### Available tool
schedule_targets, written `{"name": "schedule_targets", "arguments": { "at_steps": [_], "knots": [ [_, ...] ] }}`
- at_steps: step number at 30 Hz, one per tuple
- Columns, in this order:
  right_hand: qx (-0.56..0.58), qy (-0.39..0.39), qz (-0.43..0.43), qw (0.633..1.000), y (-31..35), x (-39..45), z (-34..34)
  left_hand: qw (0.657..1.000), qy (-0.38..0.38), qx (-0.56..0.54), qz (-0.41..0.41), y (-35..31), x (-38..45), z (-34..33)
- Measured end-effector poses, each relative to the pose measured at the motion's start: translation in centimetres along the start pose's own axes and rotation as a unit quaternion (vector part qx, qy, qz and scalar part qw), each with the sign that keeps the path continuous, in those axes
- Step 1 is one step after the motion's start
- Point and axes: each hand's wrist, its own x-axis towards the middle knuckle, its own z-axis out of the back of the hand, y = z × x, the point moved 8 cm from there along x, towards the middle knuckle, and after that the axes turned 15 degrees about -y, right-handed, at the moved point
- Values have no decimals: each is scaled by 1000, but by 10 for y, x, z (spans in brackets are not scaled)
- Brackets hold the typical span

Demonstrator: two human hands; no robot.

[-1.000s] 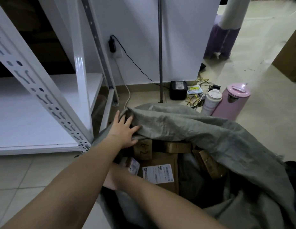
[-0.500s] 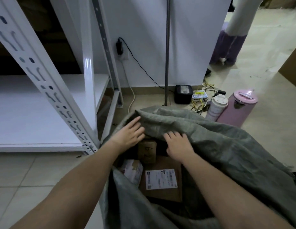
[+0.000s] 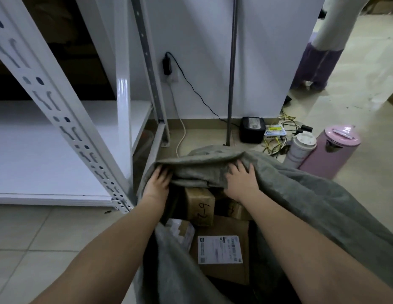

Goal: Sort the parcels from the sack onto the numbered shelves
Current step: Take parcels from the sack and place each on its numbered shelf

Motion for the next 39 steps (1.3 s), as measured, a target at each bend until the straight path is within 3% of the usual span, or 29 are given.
{"name": "schedule_targets", "arguments": {
  "at_steps": [3,4,9,14,19,23,25,27,28,29,30,33,34,39],
  "knots": [
    [127,-127,-41,983,13,-18,16,1000,-18,-21,-11,-9,-8,-1],
    [159,-125,-50,978,23,-24,17,999,-24,-42,-7,-11,-9,0],
    [297,57,-187,935,69,-44,-18,988,-76,-128,28,-11,-9,13],
    [356,45,-326,875,70,-55,-27,990,-81,-117,5,-16,-14,23],
    [344,-16,-312,886,46,-74,12,990,-60,-129,-4,-17,-27,39],
    [330,-25,-277,902,23,-101,72,980,0,-198,-15,-8,-50,86],
    [334,-22,-268,903,11,-114,108,968,31,-247,6,1,-65,119],
    [332,-25,-265,905,-8,-124,153,935,71,-345,48,18,-81,155],
    [327,-28,-261,908,-17,-129,177,896,95,-424,88,26,-86,166],
    [318,-29,-253,913,-22,-134,201,833,120,-521,140,37,-96,181],
    [301,-32,-237,923,-26,-138,224,746,151,-619,196,46,-105,192],
    [249,-32,-176,952,-37,-149,301,369,262,-832,321,71,-147,247],
    [231,-40,-148,961,-37,-152,327,289,298,-850,325,78,-160,266],
    [151,-106,-2,983,-29,-169,461,110,356,-874,313,146,-212,367]
  ]
}}
